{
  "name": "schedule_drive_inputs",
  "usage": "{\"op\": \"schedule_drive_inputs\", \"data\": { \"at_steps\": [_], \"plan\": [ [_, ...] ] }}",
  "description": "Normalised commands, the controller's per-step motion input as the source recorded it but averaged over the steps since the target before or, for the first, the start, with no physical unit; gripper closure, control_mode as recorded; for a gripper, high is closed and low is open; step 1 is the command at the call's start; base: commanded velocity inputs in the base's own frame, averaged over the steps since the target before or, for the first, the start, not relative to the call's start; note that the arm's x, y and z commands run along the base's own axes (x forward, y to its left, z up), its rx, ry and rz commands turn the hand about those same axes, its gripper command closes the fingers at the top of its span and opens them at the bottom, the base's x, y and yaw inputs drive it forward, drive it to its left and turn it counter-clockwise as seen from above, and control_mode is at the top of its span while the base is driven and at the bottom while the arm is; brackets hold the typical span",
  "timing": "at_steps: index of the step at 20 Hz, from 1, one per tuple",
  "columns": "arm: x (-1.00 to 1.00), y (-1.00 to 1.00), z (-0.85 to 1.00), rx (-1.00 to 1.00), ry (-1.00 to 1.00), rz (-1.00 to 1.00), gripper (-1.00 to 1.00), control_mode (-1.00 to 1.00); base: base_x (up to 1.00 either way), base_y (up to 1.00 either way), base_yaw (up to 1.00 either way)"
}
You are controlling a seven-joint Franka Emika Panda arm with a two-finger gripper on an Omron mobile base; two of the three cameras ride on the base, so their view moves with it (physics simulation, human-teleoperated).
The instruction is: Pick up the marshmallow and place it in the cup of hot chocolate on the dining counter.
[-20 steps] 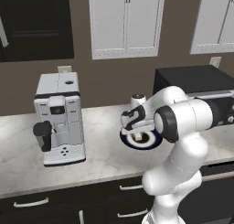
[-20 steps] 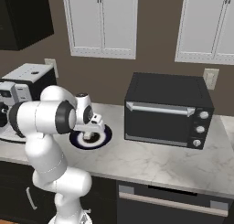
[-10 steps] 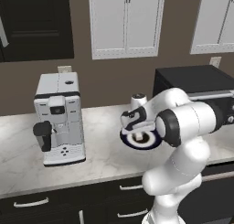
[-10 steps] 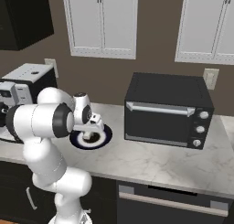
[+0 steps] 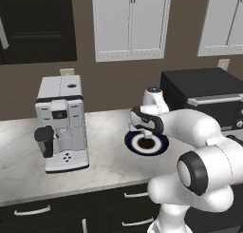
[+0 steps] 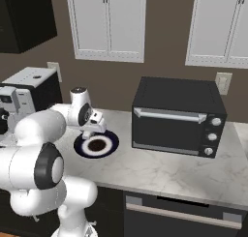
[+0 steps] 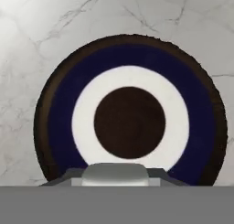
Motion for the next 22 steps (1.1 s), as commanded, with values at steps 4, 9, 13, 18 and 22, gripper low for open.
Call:
{"op": "schedule_drive_inputs", "data": {
  "at_steps": [4,9,13,18,22],
  "plan": [
    [-0.57,0.0,0.78,0.09,-0.26,0.14,1.0,-1.0,0.0,0.0,0.0],
    [-0.51,0.14,0.64,0.01,-0.41,0.21,1.0,-1.0,0.0,0.0,0.0],
    [-0.46,0.13,0.58,0.01,-0.41,0.21,1.0,-1.0,0.0,0.0,0.0],
    [-0.41,0.04,0.56,0.12,-0.27,0.2,1.0,-1.0,0.0,0.0,0.0],
    [-0.39,0.06,0.44,0.19,-0.22,0.23,1.0,-1.0,0.0,0.0,0.0]
  ]
}}
